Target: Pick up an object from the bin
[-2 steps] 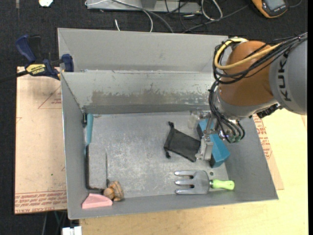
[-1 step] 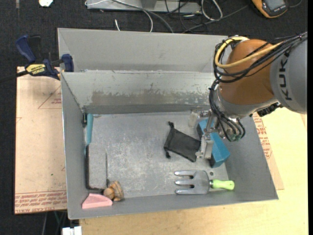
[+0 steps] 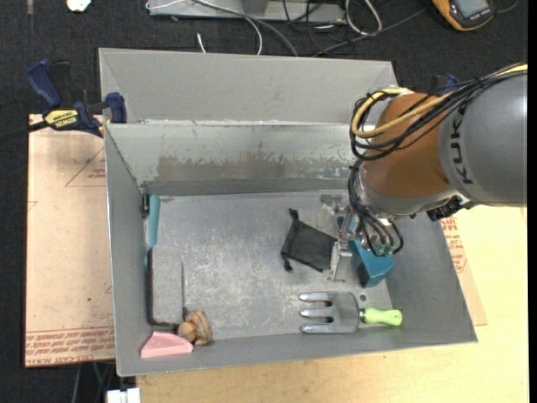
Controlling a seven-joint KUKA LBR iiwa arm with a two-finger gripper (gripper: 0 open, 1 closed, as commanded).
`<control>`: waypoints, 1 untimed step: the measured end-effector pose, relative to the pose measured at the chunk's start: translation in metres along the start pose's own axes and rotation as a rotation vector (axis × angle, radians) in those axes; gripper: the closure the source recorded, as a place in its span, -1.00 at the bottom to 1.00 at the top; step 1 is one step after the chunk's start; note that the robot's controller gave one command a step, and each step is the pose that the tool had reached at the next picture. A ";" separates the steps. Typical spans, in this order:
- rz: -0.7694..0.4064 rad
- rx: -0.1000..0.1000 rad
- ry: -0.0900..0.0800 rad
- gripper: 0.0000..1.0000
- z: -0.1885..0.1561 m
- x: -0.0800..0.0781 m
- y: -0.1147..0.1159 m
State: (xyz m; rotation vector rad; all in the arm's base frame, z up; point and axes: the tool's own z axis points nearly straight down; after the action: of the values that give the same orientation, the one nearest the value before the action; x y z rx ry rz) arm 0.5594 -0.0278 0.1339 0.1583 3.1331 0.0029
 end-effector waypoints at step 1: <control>0.035 -0.001 -0.004 -1.00 0.021 -0.011 0.010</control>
Offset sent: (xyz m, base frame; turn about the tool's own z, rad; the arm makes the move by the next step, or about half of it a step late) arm 0.0100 0.0094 -0.0203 0.1191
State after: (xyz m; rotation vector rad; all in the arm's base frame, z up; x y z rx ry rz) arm 0.5716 -0.0191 0.1128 0.2125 3.1261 0.0048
